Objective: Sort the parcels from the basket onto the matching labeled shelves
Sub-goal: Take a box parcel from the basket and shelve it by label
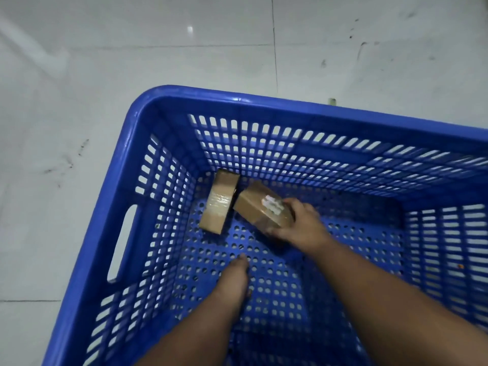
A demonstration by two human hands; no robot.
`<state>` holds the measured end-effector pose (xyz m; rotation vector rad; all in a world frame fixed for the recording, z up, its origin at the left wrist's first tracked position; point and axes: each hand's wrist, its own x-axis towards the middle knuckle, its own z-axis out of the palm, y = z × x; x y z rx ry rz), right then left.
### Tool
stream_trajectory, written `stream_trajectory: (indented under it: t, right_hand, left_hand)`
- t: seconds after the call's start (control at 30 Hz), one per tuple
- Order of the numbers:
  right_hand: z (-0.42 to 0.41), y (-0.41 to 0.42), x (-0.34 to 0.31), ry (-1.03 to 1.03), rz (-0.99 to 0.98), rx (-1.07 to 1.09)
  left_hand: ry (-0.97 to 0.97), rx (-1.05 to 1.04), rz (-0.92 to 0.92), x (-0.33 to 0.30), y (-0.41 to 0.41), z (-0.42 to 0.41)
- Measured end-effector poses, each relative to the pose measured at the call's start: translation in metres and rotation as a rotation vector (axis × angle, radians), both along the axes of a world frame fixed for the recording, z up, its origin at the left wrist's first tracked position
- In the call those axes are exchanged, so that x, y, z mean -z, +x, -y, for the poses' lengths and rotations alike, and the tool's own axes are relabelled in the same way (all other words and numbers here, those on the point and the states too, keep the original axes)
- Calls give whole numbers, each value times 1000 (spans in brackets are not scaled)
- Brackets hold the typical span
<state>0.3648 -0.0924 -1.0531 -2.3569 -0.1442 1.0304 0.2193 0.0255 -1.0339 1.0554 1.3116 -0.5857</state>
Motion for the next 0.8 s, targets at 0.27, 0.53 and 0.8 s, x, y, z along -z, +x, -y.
stream_trajectory:
  t: [0.27, 0.53, 0.8]
  right_hand:
    - [35, -39, -142, 729, -1011, 924]
    - [15, -10, -343, 882, -786, 838]
    - [20, 59, -549, 845, -437, 360]
  left_hand:
    - [-163, -186, 217, -116, 20, 12]
    - [-159, -184, 675, -324, 63, 2]
    - [-20, -74, 872, -510, 106, -31]
